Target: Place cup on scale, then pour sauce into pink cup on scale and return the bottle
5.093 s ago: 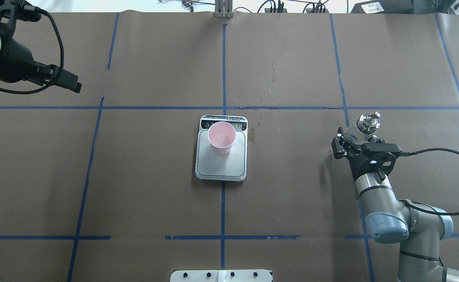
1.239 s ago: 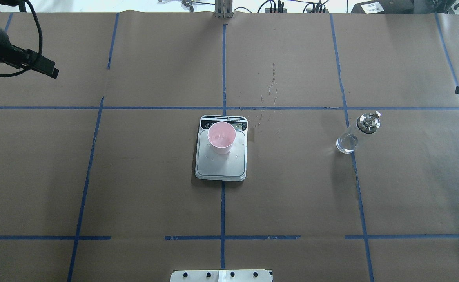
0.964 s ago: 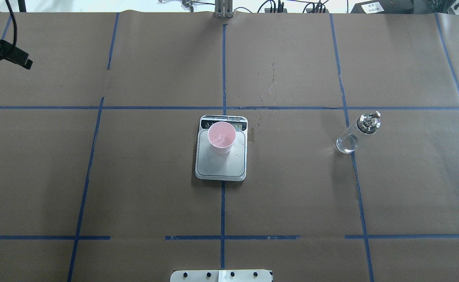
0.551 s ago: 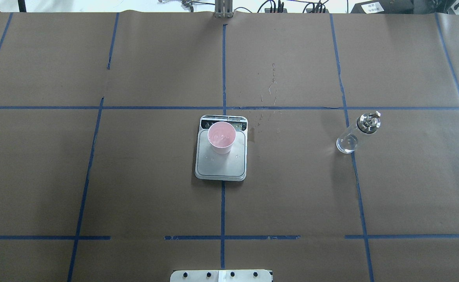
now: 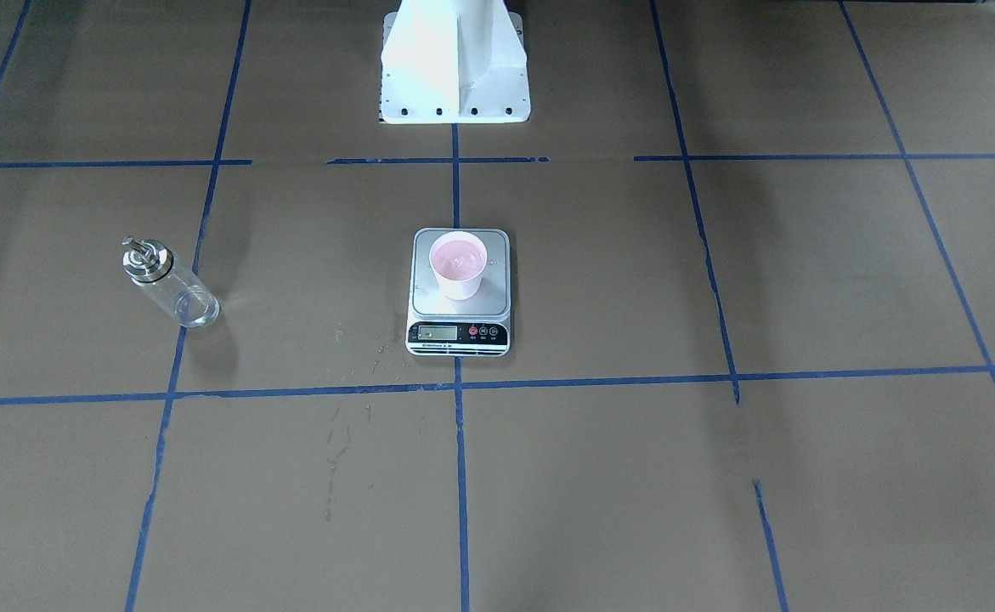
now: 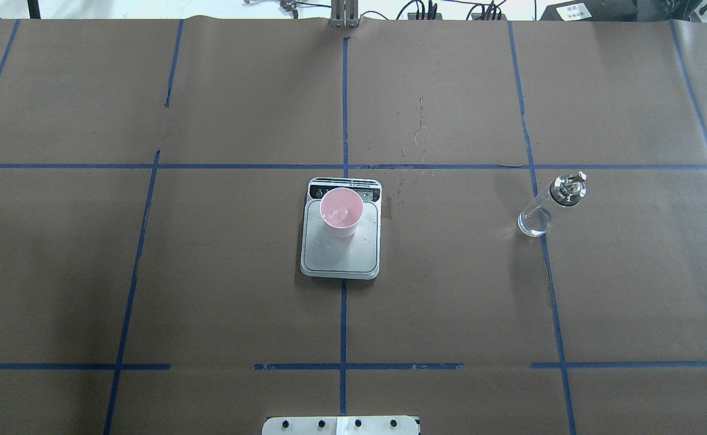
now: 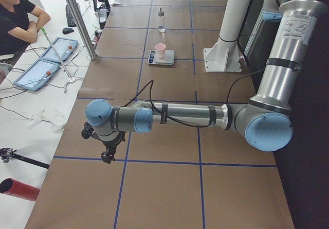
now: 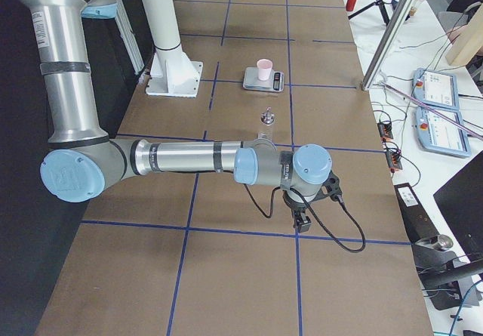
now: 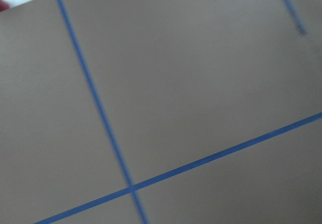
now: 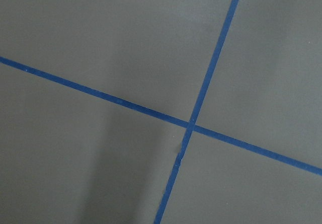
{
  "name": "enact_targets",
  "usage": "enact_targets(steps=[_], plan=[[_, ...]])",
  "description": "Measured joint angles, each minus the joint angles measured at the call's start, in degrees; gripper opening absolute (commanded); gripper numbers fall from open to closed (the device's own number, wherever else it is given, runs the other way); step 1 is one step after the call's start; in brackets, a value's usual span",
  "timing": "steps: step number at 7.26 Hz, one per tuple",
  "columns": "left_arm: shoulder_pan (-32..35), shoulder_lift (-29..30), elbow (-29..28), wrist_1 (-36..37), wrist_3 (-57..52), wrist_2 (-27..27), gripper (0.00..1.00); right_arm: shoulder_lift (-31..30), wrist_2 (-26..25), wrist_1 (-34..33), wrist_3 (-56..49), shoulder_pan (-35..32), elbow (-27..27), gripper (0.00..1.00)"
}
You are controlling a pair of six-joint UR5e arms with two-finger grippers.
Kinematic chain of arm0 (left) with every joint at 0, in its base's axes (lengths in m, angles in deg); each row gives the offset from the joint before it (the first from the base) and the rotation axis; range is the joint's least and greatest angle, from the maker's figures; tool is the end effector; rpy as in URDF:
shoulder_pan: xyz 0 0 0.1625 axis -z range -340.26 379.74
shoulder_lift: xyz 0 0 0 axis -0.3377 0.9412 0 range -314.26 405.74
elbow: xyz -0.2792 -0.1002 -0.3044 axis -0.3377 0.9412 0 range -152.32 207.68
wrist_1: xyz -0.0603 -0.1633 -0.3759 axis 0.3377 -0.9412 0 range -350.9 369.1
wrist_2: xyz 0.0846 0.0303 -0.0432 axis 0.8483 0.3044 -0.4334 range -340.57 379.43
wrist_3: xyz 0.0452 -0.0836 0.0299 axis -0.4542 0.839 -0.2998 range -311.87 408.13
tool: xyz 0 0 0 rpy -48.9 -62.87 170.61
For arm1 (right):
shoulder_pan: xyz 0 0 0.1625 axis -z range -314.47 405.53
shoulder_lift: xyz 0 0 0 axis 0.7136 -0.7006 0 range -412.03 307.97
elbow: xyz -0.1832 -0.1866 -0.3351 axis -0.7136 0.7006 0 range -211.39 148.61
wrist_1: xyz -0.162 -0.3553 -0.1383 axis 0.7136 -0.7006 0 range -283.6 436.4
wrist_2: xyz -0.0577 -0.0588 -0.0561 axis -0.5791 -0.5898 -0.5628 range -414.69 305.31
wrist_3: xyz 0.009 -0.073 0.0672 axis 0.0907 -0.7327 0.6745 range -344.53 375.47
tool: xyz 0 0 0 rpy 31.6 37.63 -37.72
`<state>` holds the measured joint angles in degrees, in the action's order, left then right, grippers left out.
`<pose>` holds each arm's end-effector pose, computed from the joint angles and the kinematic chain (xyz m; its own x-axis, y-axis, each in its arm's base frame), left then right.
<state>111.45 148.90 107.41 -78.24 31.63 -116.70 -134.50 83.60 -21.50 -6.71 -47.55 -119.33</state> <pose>-0.0791 -0.5863 0.6253 0.6728 0.2669 -0.6900 -0.1681 0.9634 0.2087 0.0880 -0.5390 0.6169 0.6339 -0.3143 0.7066 0.2006 0.9492 0.2423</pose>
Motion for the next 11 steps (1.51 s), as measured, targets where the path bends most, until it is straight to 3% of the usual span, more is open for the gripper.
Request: enact_targets(steps=[3, 6, 11], plan=[[-0.54, -5.97, 9.41, 1.16, 3.43, 0.31, 1.00, 0.36, -2.74, -3.06, -0.49, -0.68, -1.65, 1.00], [-0.75, -11.32, 18.25, 2.06, 3.80, 0.26, 1.00, -4.68, -2.73, -1.86, -0.46, -0.56, -3.95, 1.00], [-1.21, -11.99, 17.05, 1.47, 3.93, 0.19, 1.00, -5.60, -3.06, -1.57, -0.35, -0.52, -4.71, 1.00]])
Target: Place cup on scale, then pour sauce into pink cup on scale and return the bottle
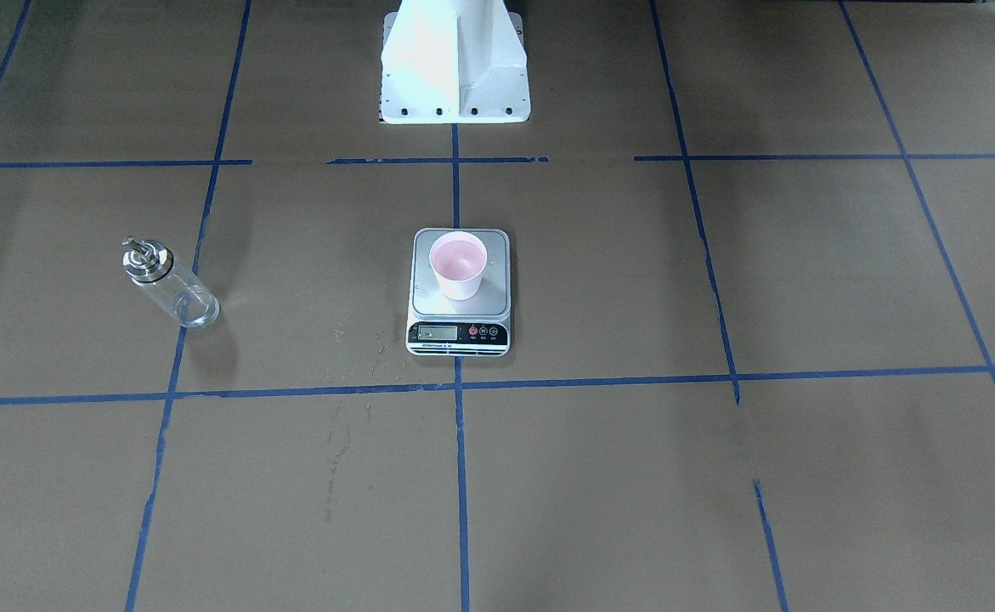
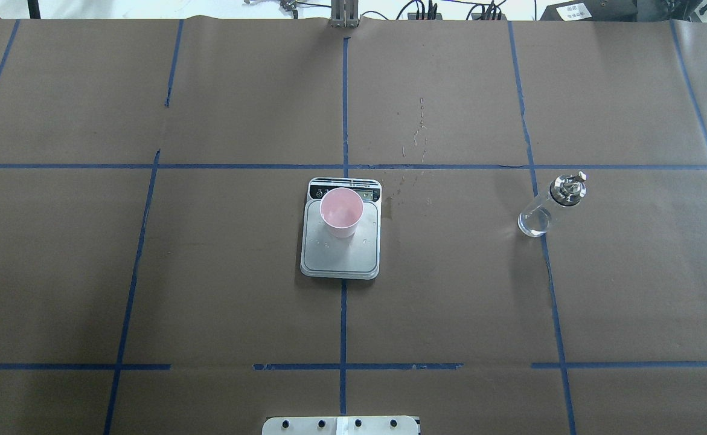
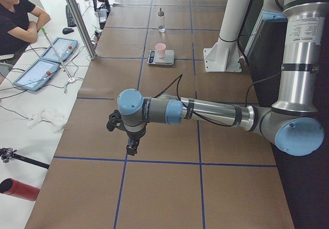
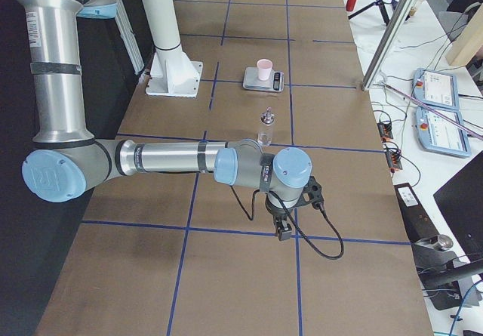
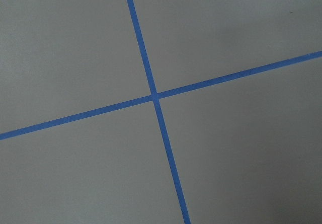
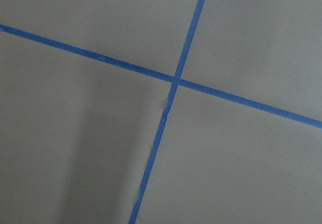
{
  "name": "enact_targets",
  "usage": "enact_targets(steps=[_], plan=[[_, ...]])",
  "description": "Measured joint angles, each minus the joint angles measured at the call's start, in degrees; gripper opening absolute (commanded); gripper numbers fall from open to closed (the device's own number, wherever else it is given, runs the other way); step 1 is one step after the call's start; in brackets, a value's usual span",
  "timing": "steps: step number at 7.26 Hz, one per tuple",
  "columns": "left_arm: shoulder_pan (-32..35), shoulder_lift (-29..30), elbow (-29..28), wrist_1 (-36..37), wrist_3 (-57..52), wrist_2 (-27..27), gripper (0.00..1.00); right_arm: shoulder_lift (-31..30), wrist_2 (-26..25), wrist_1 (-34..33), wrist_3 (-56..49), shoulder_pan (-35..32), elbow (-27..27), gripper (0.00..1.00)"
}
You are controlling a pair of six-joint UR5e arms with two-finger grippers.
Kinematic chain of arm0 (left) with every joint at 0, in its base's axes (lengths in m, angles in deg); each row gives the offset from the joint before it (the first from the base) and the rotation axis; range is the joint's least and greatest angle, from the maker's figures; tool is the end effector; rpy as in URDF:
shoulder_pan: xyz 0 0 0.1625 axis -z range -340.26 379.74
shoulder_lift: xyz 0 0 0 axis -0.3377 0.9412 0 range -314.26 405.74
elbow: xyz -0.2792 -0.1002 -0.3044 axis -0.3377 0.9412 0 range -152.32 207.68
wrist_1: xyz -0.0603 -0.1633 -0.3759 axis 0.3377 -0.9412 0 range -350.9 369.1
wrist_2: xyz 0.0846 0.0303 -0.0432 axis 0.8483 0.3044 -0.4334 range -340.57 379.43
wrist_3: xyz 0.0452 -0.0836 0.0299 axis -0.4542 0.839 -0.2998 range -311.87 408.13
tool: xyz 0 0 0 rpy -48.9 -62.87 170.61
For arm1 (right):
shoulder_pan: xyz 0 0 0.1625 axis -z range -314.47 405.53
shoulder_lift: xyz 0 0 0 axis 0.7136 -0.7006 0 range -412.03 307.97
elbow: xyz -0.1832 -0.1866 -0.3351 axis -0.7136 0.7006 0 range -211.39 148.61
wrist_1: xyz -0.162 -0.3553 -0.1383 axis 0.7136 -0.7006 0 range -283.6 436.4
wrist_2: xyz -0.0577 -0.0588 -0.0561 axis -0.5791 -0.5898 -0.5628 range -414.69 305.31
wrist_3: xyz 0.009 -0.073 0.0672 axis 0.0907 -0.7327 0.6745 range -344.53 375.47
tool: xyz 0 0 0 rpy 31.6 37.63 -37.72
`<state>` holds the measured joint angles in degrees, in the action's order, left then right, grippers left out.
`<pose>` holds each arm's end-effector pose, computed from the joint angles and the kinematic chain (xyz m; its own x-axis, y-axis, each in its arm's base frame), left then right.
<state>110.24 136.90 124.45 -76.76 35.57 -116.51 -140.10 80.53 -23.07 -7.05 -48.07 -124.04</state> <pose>-0.0662 -0.5005 0.5959 0.6811 0.2575 -0.6855 -0.1428 0.9649 0.2205 0.0938 -0.4938 0.6343 0.6699 -0.2843 0.6859 0.2101 0.9586 0.1921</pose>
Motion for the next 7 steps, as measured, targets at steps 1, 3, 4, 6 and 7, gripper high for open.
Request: enact_targets(steps=[1, 3, 4, 6, 7], plan=[[-0.03, 0.10, -0.07, 1.28, 0.05, -0.11, 1.00, -0.06, 0.16, -0.02, 0.01, 0.00, -0.04, 1.00], [-0.06, -0.17, -0.36, 5.01, -0.01, 0.00, 1.00, -0.47, 0.37, -0.03, -0.03, 0.00, -0.11, 1.00], [-0.06, -0.43, -0.56, 5.59, -0.11, 0.04, 1.00, -0.59, 0.35, -0.02, -0.08, 0.00, -0.41, 1.00], [-0.06, -0.85, -0.50, 5.74, -0.23, 0.04, 1.00, -0.78, 0.18, 0.01, -0.11, 0.00, -0.93, 1.00], [-0.06, -0.88, -0.53, 5.71, -0.29, -0.01, 1.00, -0.96, 0.16, 0.03, -0.13, 0.14, -1.09, 1.00]])
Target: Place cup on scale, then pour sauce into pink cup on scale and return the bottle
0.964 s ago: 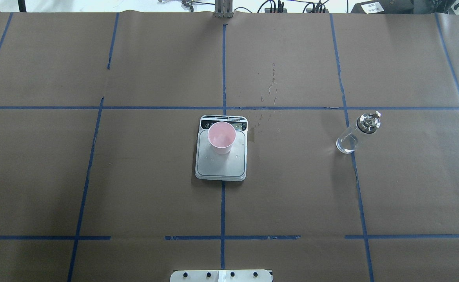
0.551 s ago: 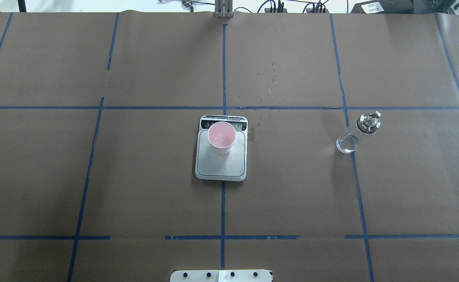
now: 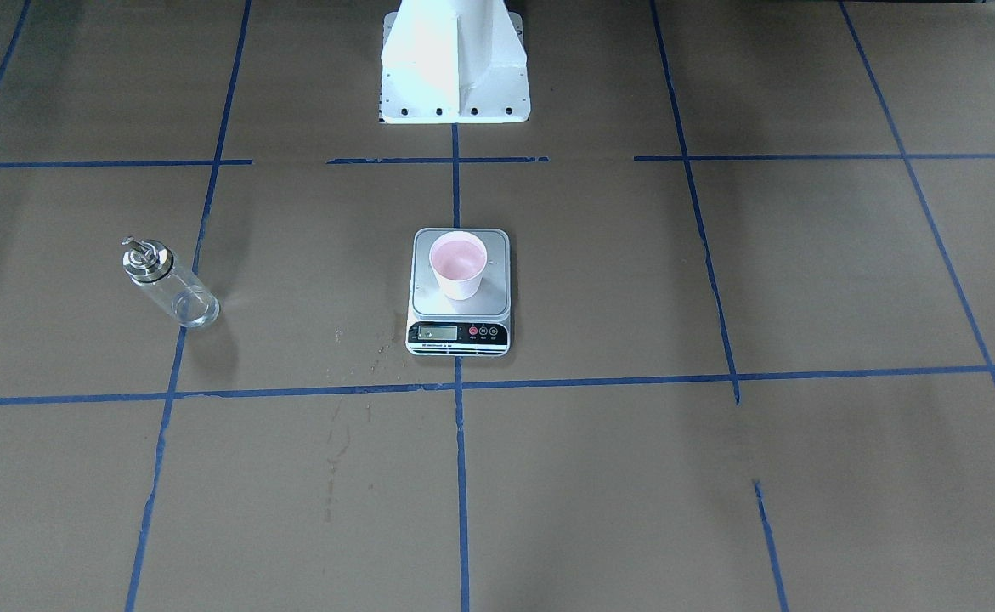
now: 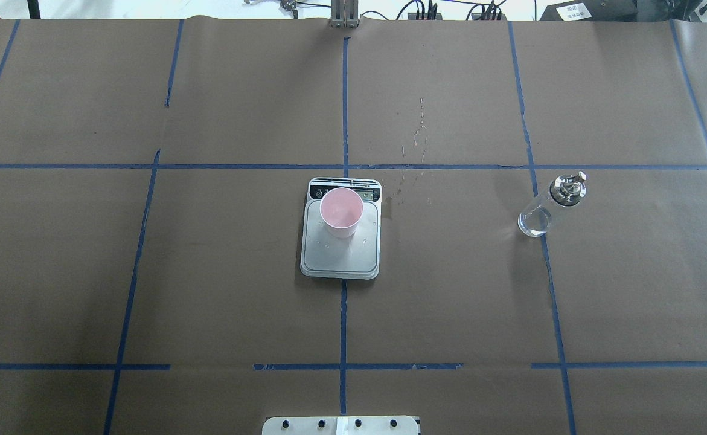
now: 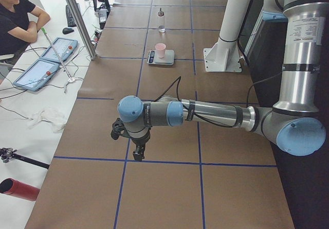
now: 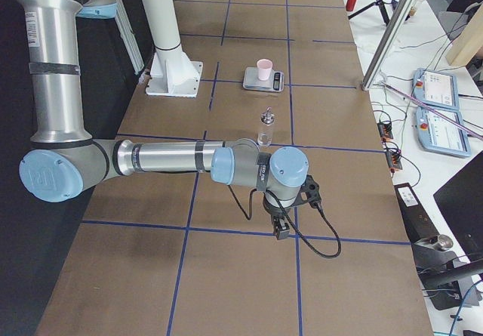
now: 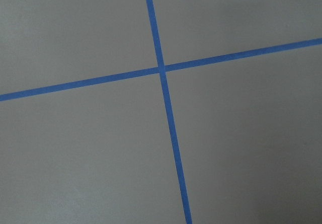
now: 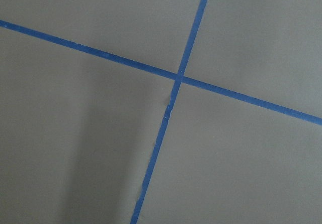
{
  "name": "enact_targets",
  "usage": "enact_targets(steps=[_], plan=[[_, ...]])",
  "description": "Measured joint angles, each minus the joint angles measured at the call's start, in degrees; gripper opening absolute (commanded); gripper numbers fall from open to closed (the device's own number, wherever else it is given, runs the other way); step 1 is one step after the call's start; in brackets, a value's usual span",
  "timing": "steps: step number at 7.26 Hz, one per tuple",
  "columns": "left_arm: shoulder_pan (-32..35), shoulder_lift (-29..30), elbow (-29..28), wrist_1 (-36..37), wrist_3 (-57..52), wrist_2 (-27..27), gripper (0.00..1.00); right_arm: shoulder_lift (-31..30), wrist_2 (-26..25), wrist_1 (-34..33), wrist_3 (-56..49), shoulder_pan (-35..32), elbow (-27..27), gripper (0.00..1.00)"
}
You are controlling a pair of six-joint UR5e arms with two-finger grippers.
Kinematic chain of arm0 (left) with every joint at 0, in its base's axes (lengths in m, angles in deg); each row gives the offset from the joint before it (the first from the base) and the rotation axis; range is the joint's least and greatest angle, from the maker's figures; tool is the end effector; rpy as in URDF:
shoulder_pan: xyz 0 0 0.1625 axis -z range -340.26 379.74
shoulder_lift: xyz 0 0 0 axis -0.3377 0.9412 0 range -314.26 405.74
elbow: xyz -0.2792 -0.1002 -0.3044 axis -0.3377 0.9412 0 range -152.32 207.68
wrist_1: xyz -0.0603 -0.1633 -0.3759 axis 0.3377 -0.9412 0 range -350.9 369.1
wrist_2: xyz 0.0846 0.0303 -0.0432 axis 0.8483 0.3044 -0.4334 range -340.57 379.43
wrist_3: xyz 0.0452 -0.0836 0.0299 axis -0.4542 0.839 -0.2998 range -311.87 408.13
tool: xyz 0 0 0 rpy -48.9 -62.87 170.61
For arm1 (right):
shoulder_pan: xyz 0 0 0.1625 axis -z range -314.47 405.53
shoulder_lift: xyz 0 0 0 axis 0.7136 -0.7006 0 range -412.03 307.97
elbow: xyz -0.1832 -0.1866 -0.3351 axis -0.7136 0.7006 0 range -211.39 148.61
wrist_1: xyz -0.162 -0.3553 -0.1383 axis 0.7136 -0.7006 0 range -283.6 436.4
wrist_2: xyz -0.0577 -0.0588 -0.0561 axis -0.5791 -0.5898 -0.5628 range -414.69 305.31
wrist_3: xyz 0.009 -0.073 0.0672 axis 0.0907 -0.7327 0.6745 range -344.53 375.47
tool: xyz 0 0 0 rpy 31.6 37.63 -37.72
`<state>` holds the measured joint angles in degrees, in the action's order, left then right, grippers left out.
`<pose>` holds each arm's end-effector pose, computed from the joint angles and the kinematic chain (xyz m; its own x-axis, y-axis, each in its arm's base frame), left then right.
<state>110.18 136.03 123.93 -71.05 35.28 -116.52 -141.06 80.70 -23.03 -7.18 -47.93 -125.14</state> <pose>-0.0656 -0.4868 0.6178 0.6793 0.1764 -0.7124 -0.1471 0.9837 0.1034 0.0919 -0.4871 0.6330 0.6669 -0.2902 0.6863 0.2132 0.9569 0.1975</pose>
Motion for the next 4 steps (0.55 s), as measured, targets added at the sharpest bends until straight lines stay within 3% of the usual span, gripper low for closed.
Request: enact_targets(steps=[4], plan=[[0.00, 0.21, 0.08, 0.05, 0.03, 0.00, 1.00, -0.01, 0.10, 0.02, 0.05, 1.33, -1.23, 1.00]])
